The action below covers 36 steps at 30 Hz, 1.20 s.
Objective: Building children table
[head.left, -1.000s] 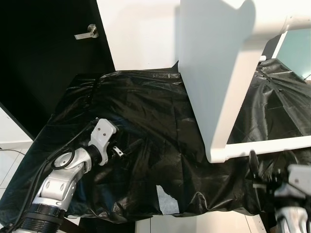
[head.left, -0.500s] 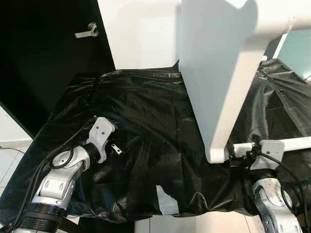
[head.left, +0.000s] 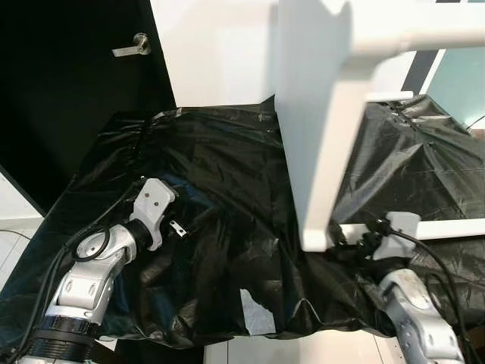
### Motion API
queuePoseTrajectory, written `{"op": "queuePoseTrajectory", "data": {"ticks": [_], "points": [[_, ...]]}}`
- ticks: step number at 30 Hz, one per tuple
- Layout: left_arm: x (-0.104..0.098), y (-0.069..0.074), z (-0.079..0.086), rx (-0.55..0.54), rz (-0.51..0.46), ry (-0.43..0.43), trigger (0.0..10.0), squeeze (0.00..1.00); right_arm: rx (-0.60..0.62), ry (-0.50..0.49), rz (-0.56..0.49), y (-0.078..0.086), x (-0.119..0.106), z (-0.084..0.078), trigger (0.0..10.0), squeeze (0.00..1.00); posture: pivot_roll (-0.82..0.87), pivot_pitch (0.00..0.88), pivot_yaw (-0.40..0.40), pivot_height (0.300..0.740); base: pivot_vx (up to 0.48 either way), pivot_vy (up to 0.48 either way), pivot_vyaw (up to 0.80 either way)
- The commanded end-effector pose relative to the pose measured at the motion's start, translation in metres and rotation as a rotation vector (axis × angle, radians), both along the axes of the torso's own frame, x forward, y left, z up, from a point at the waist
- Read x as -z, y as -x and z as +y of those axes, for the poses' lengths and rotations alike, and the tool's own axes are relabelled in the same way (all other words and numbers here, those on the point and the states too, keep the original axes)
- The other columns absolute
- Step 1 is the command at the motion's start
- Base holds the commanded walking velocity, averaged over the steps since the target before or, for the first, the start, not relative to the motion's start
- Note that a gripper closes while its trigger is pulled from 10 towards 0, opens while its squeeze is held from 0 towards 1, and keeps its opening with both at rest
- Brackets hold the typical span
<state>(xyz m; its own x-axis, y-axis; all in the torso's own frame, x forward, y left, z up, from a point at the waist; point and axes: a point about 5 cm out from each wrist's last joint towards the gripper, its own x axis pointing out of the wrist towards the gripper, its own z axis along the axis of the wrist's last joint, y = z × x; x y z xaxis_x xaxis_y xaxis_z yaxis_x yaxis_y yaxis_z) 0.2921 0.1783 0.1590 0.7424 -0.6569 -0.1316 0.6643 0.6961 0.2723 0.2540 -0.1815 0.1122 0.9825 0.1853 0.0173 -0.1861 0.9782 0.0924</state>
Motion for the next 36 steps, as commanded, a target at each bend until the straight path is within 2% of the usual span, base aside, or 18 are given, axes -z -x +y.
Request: {"op": "queuePoseTrajectory", "data": {"ticks": [1, 9, 13, 16, 17, 18, 21, 26, 27, 29, 32, 33, 36], "points": [[-0.007, -0.003, 0.003, -0.018, -0.033, -0.017, 10.0, 0.0, -0.081, -0.046, 0.082, -0.003, 0.015, 0.019, 10.0, 0.0, 0.0, 0.0, 0.001, 0.74, 0.0, 0.0, 0.0], [-0.011, -0.005, 0.001, -0.016, -0.051, -0.013, 10.0, 0.0, -0.235, -0.082, 0.077, -0.037, 0.01, 0.063, 10.0, 0.0, 0.02, 0.0, -0.003, 0.74, 0.0, 0.0, 0.0], [-0.013, -0.006, 0.0, -0.015, -0.061, -0.011, 10.0, 0.0, -0.274, -0.095, 0.085, -0.052, 0.01, 0.075, 10.0, 0.0, 0.03, 0.0, -0.008, 0.74, 0.0, 0.0, 0.0], [-0.018, -0.007, 0.0, -0.005, -0.068, -0.011, 10.0, 0.0, -0.286, -0.111, 0.074, -0.069, 0.005, 0.088, 10.0, 0.0, 0.03, 0.0, -0.005, 0.74, 0.0, 0.0, 0.0], [-0.018, -0.007, 0.0, -0.005, -0.068, -0.011, 10.0, 0.0, -0.286, -0.111, 0.074, -0.069, 0.005, 0.088, 10.0, 0.0, 0.03, 0.0, -0.005, 0.74, 0.0, 0.0, 0.0], [-0.019, -0.007, 0.0, 0.005, -0.061, -0.02, 10.0, 0.0, -0.298, -0.125, 0.059, -0.074, 0.002, 0.096, 10.0, 0.0, 0.04, 0.0, -0.011, 0.74, 0.0, 0.0, 0.0], [-0.018, -0.005, -0.001, 0.016, -0.016, -0.004, 10.0, 0.0, -0.306, -0.119, 0.043, -0.069, 0.002, 0.098, 10.0, 0.0, 0.04, 0.0, -0.016, 0.74, 0.0, 0.0, 0.0], [-0.02, 0.003, -0.012, 0.048, 0.033, 0.029, 10.0, 0.0, -0.271, -0.103, 0.007, -0.057, 0.003, 0.076, 10.0, 0.0, 0.03, 0.0, -0.024, 0.74, 0.0, 0.0, 0.0], [-0.023, 0.006, -0.015, 0.059, 0.057, 0.069, 10.0, 1.0, -0.261, -0.093, -0.006, -0.054, 0.0, 0.067, 10.0, 0.0, 0.03, 0.0, -0.026, 0.74, 0.0, 0.0, 0.0], [-0.03, 0.01, -0.021, 0.075, 0.063, 0.119, 10.0, 1.0, -0.253, -0.09, -0.027, -0.048, -0.003, 0.054, 10.0, 0.0, 0.03, 0.0, -0.028, 0.74, 0.0, 0.0, 0.0], [-0.043, 0.012, -0.03, 0.062, 0.027, 0.147, 10.0, 1.0, -0.238, -0.078, -0.047, -0.045, -0.009, 0.038, 10.0, 0.0, 0.03, 0.0, -0.028, 0.74, 0.0, 0.0, 0.0], [-0.047, 0.011, -0.032, 0.039, 0.02, 0.146, 10.0, 0.0, -0.232, -0.073, -0.054, -0.044, -0.012, 0.034, 10.0, 0.0, 0.03, 0.0, -0.027, 0.74, 0.0, 0.0, 0.0], [-0.052, 0.003, -0.034, -0.064, 0.025, 0.187, 10.0, 0.0, -0.196, -0.045, -0.063, -0.046, -0.016, 0.022, 10.0, 0.0, 0.02, 0.0, -0.018, 0.74, 0.0, 0.0, 0.0]]}}
